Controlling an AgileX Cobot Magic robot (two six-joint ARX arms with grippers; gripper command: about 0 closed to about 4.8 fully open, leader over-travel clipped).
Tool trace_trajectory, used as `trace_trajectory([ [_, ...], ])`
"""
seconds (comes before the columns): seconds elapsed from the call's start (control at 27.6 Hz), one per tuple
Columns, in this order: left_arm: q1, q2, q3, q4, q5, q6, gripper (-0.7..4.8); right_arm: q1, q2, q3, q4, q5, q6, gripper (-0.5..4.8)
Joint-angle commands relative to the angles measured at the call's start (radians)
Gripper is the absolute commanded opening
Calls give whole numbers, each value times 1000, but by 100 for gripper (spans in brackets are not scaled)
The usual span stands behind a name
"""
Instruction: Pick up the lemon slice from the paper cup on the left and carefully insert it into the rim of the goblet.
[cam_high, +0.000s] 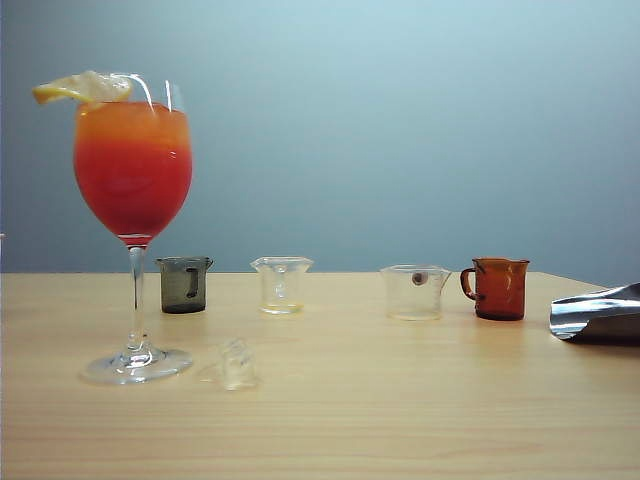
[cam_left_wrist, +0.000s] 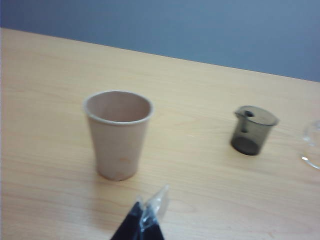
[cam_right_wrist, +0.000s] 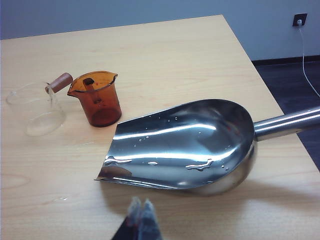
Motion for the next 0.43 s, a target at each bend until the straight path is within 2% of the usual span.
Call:
trace_trajectory([
  [0.04,-1,0,2,12,1,-3,-3,-24,0,-8,20,-3,-1,-5],
  [0.14,-1,0,2,12,1,-3,-2,-87,0,-8,20,2,-1,-5],
  [0.43,-1,0,2,12,1,-3,-2,-61,0,-8,20,-2,-1,-5],
])
